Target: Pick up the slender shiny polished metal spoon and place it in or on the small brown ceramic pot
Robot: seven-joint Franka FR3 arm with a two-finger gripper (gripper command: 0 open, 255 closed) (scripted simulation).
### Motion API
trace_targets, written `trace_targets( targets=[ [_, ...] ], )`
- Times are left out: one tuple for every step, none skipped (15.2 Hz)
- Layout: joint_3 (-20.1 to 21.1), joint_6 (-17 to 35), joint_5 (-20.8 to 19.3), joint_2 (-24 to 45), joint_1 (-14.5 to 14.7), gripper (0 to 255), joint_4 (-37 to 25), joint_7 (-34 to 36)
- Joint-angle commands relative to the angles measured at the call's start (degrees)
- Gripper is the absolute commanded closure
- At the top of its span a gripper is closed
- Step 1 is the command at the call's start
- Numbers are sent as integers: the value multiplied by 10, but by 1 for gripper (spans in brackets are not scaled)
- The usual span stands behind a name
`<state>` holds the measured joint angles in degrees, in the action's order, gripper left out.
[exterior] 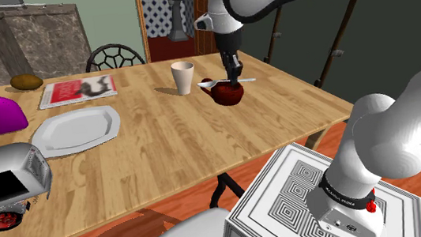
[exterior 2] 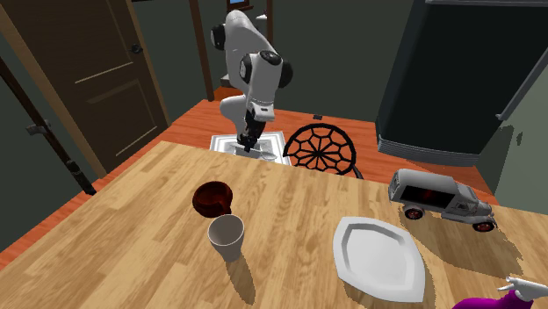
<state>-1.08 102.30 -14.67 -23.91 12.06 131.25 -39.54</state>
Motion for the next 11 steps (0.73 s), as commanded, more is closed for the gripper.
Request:
trace_targets(
  targets=[
    [-18, 8, -10, 22, -11, 255, -20, -25],
    [-27, 12, -13, 34, -16, 255, -32, -36],
    [-35, 15, -16, 47, -21, 255, -44, -48],
    [-44, 19, -19, 60, -25, 255, -57, -60],
    [-52, 22, -21, 73, -30, 255, -71, -71],
    [-60, 25, -22, 87, -34, 255, -85, -83],
    [-67, 27, -23, 102, -39, 255, -100, -95],
    [-75, 30, -23, 116, -43, 255, -115, -107],
    [-82, 32, -23, 131, -48, 255, -131, -119],
    [-89, 33, -22, 147, -52, 255, -148, -131],
    [-96, 35, -20, 163, -56, 255, -166, -143]
  ],
)
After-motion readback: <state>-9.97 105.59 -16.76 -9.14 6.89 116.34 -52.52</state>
